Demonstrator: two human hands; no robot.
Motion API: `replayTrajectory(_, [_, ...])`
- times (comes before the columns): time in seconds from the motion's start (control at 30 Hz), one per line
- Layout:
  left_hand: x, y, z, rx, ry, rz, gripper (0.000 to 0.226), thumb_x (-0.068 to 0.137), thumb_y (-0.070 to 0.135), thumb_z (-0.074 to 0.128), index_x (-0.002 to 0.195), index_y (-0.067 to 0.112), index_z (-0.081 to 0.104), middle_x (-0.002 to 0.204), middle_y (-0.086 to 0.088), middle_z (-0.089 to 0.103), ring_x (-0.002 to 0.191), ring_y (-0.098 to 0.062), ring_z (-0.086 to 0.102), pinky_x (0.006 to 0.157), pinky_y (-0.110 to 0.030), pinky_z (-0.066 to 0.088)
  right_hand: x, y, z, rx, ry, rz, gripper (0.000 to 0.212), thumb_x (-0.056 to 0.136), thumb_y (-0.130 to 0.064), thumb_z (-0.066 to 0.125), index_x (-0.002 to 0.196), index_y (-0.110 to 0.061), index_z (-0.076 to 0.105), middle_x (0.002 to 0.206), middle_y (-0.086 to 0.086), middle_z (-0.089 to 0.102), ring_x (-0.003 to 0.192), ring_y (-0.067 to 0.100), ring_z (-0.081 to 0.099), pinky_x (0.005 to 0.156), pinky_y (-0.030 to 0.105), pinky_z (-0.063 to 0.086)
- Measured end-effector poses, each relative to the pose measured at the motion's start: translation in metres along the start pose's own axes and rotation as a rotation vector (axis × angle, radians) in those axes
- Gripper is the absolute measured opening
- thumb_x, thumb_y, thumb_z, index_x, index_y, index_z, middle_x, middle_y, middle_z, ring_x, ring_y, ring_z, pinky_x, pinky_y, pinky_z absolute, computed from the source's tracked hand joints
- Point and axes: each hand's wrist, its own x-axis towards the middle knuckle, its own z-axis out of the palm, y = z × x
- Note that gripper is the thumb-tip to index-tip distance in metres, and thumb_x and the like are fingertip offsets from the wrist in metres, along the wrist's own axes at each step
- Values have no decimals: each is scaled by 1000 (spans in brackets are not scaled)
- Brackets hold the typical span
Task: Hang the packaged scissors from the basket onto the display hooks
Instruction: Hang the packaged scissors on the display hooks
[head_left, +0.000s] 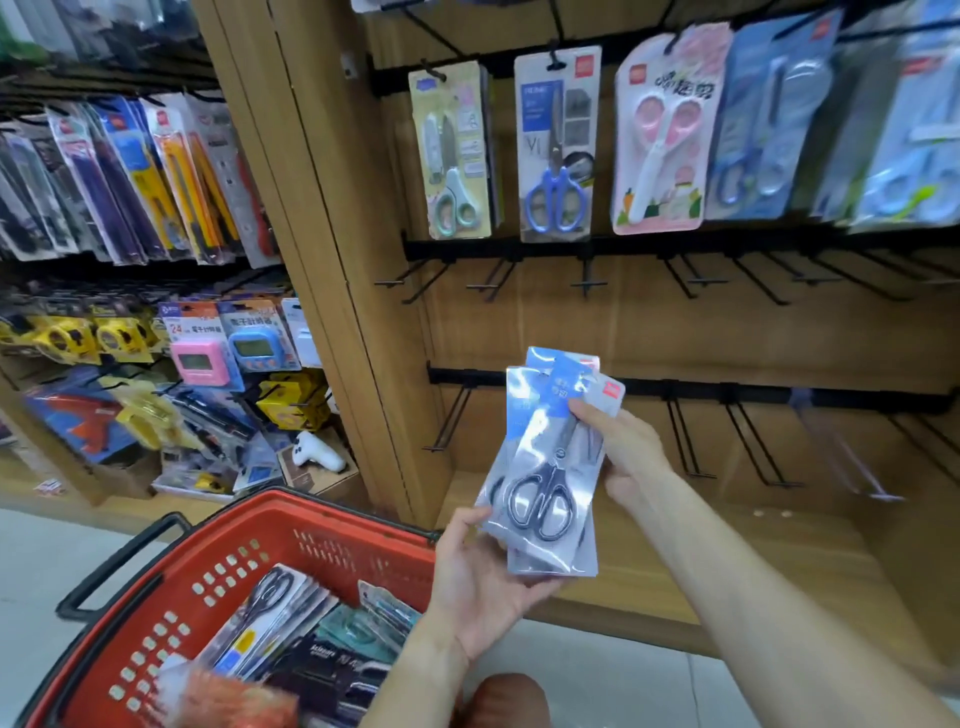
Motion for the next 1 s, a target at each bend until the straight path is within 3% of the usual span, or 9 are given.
replayTrajectory(0.1, [5,-6,3,128,-14,-19,63,88,23,67,148,10,57,145,-22,61,137,-51,53,117,-70,33,-6,3,-4,69,10,-10,14,97,-6,70,111,-3,71,103,15,79,85,27,78,77,42,62])
replayTrajectory(0.2, [7,-2,9,276,-53,-76,72,82,42,81,145,12,62,143,-20,63,128,-45,58,112,-62,41,-10,-6,-15,14,1,12,18,98,-7,68,113,2,68,101,19,79,87,31,78,78,46,64])
replayTrajectory(0.3, [15,6,26,412,-54,-88,63,94,56,64,144,18,63,142,-13,65,121,-34,61,102,-48,49,-15,-9,-24,-87,-52,21,20,98,-6,68,114,4,69,100,20,79,88,34,78,80,47,63])
replayTrajectory(0.47, [33,14,53,430,-61,-62,57,93,39,71,144,13,63,145,-19,62,122,-38,62,112,-56,45,-23,-14,-28,-77,-74,-73,18,98,-7,68,114,1,71,104,20,78,93,37,77,84,50,62])
replayTrajectory(0.57, [40,9,63,416,-50,-45,47,98,34,65,138,10,68,137,-20,68,113,-35,70,106,-51,51,-25,-18,-29,-68,-7,-215,24,93,-8,76,116,-7,67,107,16,78,93,33,78,81,49,63])
replayTrajectory(0.7, [47,3,77,408,-60,-3,47,100,40,60,135,11,71,137,-19,68,115,-35,69,109,-51,49,-26,-23,-32,-97,129,-322,41,84,-12,86,116,-13,60,109,11,76,95,26,78,84,48,64])
replayTrajectory(0.8, [50,-2,85,391,-81,14,47,102,46,58,135,15,71,139,-18,67,119,-35,66,116,-53,43,-27,-32,-40,-120,191,-393,33,82,-12,88,107,-10,68,98,5,78,89,23,78,78,41,64])
replayTrajectory(1.0, [63,-18,100,385,-104,-28,55,102,52,58,143,15,65,148,-18,60,128,-37,60,122,-54,35,-29,-42,-68,-96,247,-421,24,87,-11,83,106,-4,72,95,9,80,91,30,78,83,48,64])
